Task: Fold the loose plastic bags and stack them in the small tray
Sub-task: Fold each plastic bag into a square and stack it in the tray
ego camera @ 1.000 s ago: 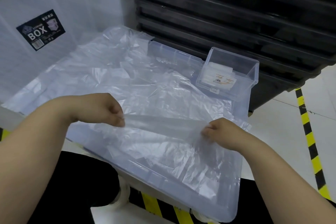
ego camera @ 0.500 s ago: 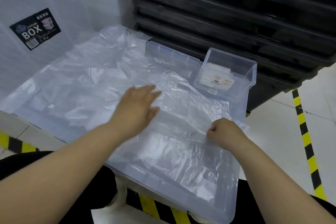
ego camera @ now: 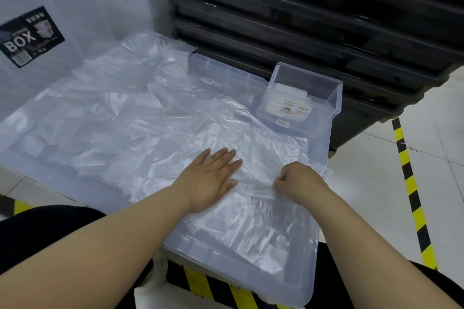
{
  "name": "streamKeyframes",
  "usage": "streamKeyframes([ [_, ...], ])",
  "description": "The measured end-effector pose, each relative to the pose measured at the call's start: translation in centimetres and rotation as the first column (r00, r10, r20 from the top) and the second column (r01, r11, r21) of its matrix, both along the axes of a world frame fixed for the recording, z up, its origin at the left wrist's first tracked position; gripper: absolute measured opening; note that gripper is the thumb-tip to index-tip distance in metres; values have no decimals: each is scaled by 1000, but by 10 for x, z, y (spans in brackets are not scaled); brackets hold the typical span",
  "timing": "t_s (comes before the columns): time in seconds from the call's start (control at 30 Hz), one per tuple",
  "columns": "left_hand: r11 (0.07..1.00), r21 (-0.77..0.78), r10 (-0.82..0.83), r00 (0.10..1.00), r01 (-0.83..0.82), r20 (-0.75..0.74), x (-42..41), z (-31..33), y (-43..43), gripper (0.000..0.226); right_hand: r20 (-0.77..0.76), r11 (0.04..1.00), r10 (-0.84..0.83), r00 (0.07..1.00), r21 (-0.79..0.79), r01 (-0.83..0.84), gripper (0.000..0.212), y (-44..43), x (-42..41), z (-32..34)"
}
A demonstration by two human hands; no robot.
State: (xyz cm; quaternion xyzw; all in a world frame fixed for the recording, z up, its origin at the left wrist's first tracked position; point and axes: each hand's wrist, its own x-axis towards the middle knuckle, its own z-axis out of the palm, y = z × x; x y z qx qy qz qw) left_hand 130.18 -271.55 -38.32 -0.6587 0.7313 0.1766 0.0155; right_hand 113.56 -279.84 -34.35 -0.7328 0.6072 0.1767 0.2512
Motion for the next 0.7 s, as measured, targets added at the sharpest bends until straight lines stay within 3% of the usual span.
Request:
streamKeyframes([
  [0.07, 1000, 2, -2, 1000, 2, -6, 1, -1, -1, 117, -36, 1000, 0, 999, -5, 0, 27, 0, -1, 1],
  [0.17, 998, -47, 34, 999, -34, -1, 3, -4, -4, 101, -96, 1000, -12, 995, -1, 12, 26, 0, -6, 4],
  [0.27, 998, -53, 44, 999, -43, 20, 4, -5, -5, 98, -203, 995, 46, 978, -77, -63, 11, 5, -9, 13],
  [0.33, 998, -43, 55, 998, -54, 25, 4, -5, -6, 98, -233, 952, 120, 965, -248, -178, 34, 10, -11, 17],
  [0.4, 997, -47, 57, 998, -55, 33, 4, -6, -6, 99, -113, 889, 208, 972, -391, -236, 46, 16, -6, 11],
  [0.5, 995, -71, 69, 997, -67, 28, 3, -9, -8, 100, 124, 853, 392, 911, -420, -310, 52, 39, 15, -8],
  [0.57, 995, -74, 71, 997, -69, 32, 4, -10, -8, 101, 126, 829, 451, 884, -427, -362, 58, 48, 26, -21],
  [0.7, 995, -70, 76, 995, -71, 66, 9, -10, -7, 104, 120, 863, 473, 873, -262, -432, 112, 48, 16, -37],
])
